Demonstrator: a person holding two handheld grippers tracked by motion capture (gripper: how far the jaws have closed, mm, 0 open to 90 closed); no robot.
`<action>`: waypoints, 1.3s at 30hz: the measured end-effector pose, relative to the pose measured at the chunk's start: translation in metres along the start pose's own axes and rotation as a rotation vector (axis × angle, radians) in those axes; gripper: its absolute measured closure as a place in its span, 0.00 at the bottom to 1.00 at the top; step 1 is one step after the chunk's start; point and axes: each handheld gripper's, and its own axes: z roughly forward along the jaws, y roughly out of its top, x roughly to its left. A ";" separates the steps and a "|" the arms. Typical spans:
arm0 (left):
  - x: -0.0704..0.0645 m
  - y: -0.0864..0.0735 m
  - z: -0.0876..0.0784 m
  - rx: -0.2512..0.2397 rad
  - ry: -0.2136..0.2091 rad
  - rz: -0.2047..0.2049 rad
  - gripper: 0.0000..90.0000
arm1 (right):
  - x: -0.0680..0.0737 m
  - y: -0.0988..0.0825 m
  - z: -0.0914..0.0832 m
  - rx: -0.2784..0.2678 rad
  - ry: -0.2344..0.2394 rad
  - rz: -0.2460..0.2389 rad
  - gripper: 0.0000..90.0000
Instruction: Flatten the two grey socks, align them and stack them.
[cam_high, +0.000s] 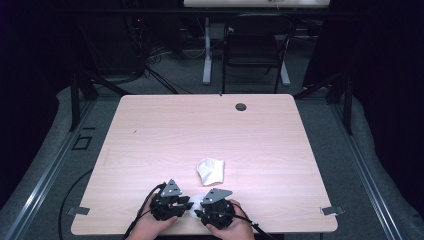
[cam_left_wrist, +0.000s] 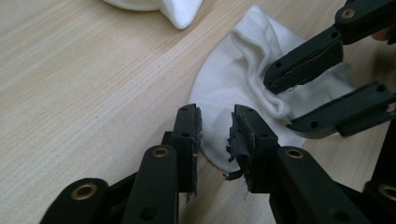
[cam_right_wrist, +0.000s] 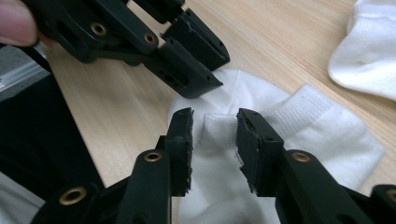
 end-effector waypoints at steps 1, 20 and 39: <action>0.000 0.000 0.000 0.001 -0.001 -0.002 0.79 | 0.000 0.000 0.000 0.012 -0.004 -0.008 0.75; -0.002 0.000 0.001 0.007 0.002 0.006 0.96 | -0.007 0.000 -0.013 -0.020 0.015 0.017 0.95; 0.005 0.001 -0.003 0.024 0.019 -0.028 0.98 | -0.053 -0.020 -0.075 -0.035 -0.058 0.133 0.95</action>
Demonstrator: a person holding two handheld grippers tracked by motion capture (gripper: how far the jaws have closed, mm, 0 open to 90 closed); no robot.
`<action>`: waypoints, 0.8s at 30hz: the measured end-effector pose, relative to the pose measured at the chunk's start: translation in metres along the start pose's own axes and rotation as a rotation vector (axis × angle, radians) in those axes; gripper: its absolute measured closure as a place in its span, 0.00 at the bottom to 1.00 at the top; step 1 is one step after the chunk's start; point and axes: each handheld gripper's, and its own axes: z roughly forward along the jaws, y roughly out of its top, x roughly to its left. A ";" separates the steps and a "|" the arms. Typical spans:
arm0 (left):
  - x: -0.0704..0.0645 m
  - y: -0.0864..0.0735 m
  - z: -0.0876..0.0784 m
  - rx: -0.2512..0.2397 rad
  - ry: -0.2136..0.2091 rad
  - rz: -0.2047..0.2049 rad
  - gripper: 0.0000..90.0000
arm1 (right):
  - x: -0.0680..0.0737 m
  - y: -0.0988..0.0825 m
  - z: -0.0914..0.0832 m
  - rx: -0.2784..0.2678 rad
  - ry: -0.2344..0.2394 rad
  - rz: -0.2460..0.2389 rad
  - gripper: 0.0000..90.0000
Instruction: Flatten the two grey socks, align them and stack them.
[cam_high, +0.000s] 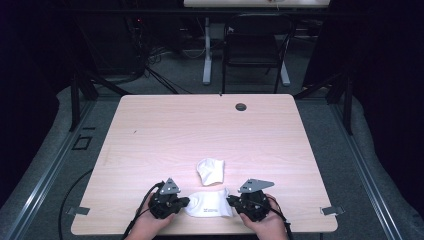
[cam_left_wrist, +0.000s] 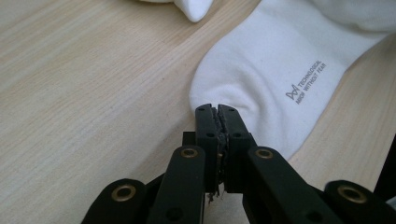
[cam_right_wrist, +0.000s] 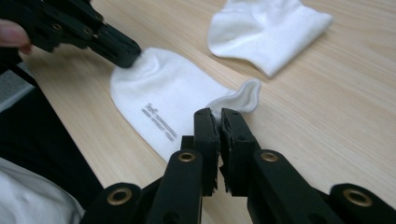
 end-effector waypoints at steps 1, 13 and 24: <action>0.000 0.000 0.000 0.000 0.000 0.000 0.98 | 0.000 0.000 0.000 0.000 0.000 0.000 0.95; 0.008 -0.003 -0.007 0.016 0.011 -0.016 0.98 | -0.013 -0.011 0.006 0.047 -0.026 0.045 0.95; 0.012 -0.004 -0.009 0.019 0.014 -0.022 0.98 | -0.017 -0.011 0.000 0.028 -0.067 0.066 0.90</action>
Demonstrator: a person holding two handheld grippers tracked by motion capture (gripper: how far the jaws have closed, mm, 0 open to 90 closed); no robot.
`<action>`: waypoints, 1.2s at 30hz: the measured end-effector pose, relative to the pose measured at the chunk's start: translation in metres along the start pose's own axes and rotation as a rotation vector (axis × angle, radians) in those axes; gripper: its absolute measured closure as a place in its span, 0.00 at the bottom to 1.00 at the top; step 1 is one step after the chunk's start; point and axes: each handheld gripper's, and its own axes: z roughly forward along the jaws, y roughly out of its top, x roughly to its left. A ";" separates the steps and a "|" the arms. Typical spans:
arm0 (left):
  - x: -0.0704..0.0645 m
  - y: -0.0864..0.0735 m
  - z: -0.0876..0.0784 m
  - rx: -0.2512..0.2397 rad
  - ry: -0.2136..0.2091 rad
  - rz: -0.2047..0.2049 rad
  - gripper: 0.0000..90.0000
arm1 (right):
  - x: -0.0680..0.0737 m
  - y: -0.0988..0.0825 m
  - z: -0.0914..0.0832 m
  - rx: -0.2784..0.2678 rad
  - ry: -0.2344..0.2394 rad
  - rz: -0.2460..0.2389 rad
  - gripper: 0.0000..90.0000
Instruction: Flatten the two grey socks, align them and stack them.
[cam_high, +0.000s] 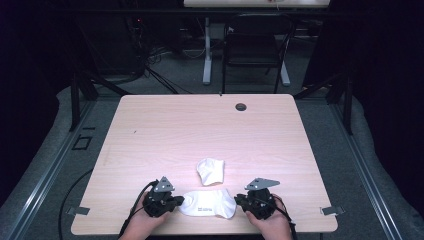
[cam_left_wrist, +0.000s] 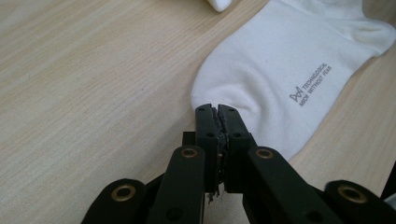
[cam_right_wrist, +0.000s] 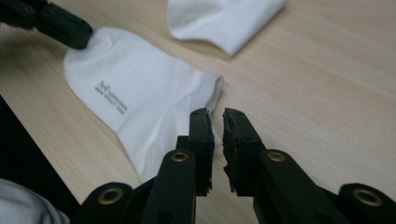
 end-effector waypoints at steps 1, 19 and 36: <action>0.000 0.000 0.000 0.000 0.000 0.000 0.98 | 0.000 0.000 0.000 0.000 0.000 0.000 0.90; 0.002 0.000 0.000 0.000 -0.009 0.004 0.98 | 0.007 0.005 0.038 0.044 0.027 -0.044 1.00; 0.002 0.003 -0.004 -0.033 -0.018 -0.003 0.94 | 0.011 0.014 0.031 -0.003 0.029 -0.051 0.89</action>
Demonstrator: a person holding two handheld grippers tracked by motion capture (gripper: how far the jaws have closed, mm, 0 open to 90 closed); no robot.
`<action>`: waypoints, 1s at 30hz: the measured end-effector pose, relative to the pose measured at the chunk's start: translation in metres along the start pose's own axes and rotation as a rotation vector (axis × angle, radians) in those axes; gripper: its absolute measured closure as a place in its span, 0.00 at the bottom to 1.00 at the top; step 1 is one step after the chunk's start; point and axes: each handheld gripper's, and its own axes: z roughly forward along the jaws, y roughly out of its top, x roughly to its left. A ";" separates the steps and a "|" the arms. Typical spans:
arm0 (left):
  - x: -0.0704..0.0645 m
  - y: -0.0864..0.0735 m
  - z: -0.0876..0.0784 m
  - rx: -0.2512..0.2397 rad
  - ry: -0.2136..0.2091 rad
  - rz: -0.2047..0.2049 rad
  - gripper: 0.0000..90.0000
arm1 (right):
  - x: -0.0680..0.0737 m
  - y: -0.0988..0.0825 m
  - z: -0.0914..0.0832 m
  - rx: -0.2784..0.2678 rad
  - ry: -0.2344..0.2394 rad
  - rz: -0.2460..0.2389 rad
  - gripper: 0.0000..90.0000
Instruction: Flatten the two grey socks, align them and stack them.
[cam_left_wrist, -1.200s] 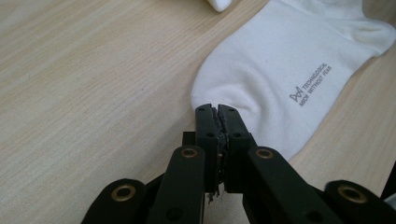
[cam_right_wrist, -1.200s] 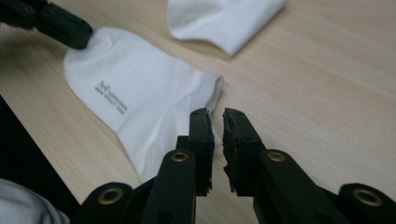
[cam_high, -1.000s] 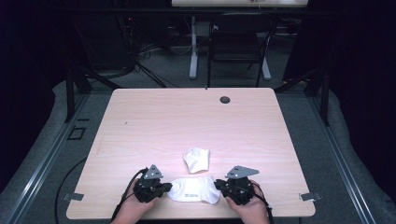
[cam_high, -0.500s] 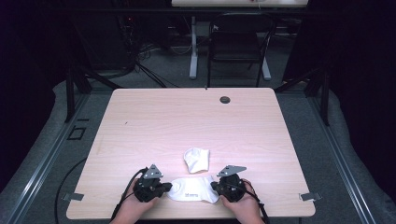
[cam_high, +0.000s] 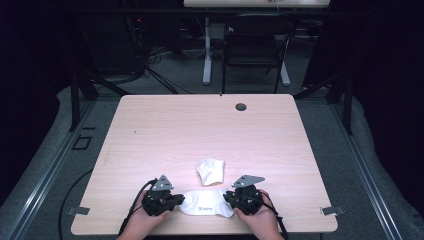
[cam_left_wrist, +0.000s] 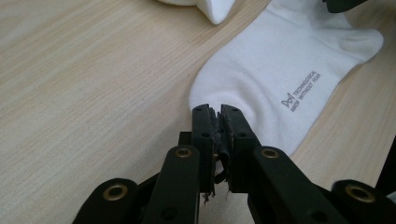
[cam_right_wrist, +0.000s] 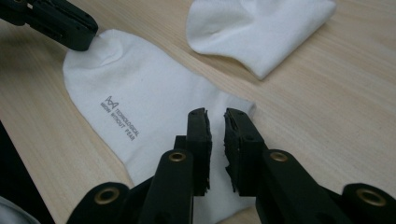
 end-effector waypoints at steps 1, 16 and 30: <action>0.000 0.000 0.000 -0.010 -0.002 -0.004 0.93 | 0.000 0.002 -0.001 0.009 -0.002 -0.008 0.88; 0.011 0.001 -0.010 -0.065 0.030 -0.034 0.75 | -0.003 0.044 0.016 -0.001 -0.044 -0.042 0.78; 0.023 0.000 -0.015 -0.088 0.064 -0.063 0.67 | 0.002 0.078 0.039 0.021 -0.059 -0.073 0.75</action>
